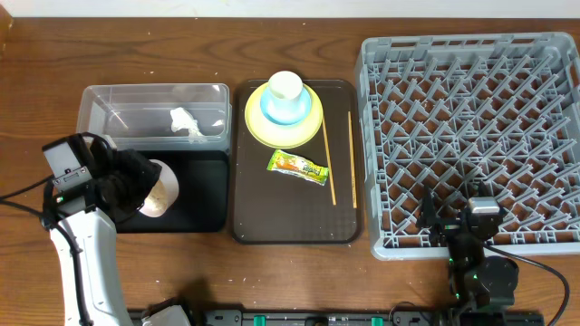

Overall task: Sort waste into correct bins and load items into the dishwasher rack
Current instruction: 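Lift the rice bowl with the left gripper over the black tray, then tilt the bowl with the left gripper to pour rice onto the black tray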

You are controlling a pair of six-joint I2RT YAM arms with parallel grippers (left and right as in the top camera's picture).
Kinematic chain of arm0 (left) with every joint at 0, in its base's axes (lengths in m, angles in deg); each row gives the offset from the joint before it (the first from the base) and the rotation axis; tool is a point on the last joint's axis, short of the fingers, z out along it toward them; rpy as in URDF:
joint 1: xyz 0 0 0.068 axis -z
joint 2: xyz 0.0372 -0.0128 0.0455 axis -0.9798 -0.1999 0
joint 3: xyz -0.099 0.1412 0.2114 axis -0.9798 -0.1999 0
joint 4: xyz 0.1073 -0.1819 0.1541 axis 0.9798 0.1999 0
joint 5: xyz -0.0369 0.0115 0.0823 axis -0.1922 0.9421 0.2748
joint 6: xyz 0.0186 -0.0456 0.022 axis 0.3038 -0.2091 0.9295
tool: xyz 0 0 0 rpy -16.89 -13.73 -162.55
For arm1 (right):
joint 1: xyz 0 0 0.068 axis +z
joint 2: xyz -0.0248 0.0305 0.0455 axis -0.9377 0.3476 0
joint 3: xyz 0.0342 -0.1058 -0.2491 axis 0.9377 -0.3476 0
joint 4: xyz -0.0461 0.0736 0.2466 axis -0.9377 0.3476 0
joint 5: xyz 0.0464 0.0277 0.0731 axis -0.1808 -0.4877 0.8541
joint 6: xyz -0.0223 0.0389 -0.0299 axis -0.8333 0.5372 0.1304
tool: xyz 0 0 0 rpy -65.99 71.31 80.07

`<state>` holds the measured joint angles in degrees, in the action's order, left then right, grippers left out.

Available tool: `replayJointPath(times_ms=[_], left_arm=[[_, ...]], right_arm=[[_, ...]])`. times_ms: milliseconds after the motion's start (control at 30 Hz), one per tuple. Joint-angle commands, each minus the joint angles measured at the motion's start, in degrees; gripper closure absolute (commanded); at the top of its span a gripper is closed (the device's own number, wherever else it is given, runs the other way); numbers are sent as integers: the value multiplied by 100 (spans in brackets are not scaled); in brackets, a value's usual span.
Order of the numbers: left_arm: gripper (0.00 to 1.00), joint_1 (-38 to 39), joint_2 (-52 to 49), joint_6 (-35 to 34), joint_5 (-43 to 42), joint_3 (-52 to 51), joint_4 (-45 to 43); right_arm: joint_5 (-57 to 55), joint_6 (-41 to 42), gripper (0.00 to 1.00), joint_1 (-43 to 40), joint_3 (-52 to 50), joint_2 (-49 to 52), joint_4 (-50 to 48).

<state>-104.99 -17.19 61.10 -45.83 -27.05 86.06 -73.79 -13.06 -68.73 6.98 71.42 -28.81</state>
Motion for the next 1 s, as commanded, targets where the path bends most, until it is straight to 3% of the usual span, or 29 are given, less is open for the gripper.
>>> replayJointPath(times_ms=[0, 567, 800, 967], left_arm=[[94, -26, -2, -199, 186, -46, -42], [94, -22, -2, -79, 203, -46, 0], [93, -13, -2, 1049, -459, -46, 227], [94, -15, -2, 1392, -1034, -46, 245]], right_arm=[[7, -79, 1, 7, -9, -7, 17], [7, -79, 1, 7, -9, -7, 17], [7, -79, 1, 7, -9, -7, 17], [7, -79, 1, 7, -9, -7, 17]])
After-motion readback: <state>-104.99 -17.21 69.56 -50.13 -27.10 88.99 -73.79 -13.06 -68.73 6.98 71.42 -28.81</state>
